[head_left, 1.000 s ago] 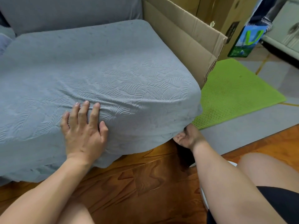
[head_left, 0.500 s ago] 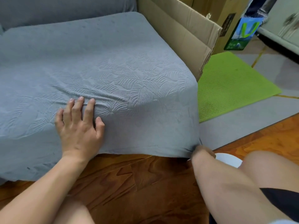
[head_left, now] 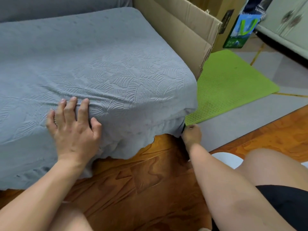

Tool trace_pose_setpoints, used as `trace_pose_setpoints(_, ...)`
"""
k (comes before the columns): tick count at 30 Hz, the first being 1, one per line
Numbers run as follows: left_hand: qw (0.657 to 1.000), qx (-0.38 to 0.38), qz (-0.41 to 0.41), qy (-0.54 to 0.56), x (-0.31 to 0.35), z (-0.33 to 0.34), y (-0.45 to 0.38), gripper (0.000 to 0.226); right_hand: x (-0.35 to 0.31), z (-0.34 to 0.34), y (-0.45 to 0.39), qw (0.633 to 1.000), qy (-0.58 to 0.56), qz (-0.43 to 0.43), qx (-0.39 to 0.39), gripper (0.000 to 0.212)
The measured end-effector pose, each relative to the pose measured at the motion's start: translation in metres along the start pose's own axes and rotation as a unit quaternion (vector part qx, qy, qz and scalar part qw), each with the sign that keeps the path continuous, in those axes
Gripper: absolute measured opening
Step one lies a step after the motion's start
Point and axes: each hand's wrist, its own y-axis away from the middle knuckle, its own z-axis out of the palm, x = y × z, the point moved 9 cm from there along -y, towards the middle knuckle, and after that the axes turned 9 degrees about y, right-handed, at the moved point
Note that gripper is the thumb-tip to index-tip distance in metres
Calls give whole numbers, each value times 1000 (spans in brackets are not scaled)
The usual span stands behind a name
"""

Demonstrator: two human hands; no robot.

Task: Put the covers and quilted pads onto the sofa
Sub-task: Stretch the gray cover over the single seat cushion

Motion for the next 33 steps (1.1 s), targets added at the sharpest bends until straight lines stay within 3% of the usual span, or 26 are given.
trace_pose_setpoints(4, 1000, 5, -3, -6, 2, 0, 1, 56, -37, 24, -12, 970, -199, 6, -140, 23)
trace_pose_setpoints(8, 999, 17, 8, -26, 4, 2, 2, 56, -62, 14, -20, 960, -215, 7, -178, 24)
trace_pose_setpoints(12, 999, 16, 2, -32, 4, 5, 2, 58, -84, -13, -26, 984, -143, -95, -55, 24)
trace_pose_setpoints(14, 999, 14, 6, -34, 4, 5, 2, 58, -83, -30, -26, 988, -8, -152, -14, 29)
trace_pose_setpoints(16, 999, 7, 13, -38, 2, 5, 3, 59, -51, -55, -37, 979, 170, -98, 54, 26)
trace_pose_setpoints(17, 999, -3, 19, -39, 3, 6, 5, 61, -37, -68, -38, 974, 205, -57, 84, 26)
trace_pose_setpoints(18, 999, -15, 24, -43, 3, 7, 6, 63, -34, -70, -38, 975, 197, -43, 92, 26)
trace_pose_setpoints(20, 997, -35, 32, -66, 3, 9, 5, 66, -54, -47, -43, 987, 136, -79, 21, 36)
trace_pose_setpoints(22, 996, -42, 29, -68, 3, 11, 4, 68, -62, -4, -66, 995, 4, -66, -77, 53)
trace_pose_setpoints(25, 998, -35, 20, -56, 3, 12, 2, 69, -67, 3, -39, 985, -122, 10, -120, 43)
trace_pose_setpoints(26, 998, -32, 22, -46, 3, 11, 1, 69, -66, -9, -29, 985, -141, 19, -94, 41)
trace_pose_setpoints(27, 999, -29, 25, -34, 4, 10, 0, 69, -65, -27, -22, 989, -142, 37, -18, 39)
trace_pose_setpoints(29, 999, -23, 28, 0, 4, 9, -3, 66, -77, -77, -1, 952, -227, 39, 201, 34)
trace_pose_setpoints(31, 999, -15, 26, 28, 2, 8, -5, 55, -138, -110, 56, 907, -220, -117, 340, 25)
trace_pose_setpoints(33, 999, -16, 32, 40, 3, 5, -5, 49, -224, -98, 124, 846, -99, -403, 335, 18)
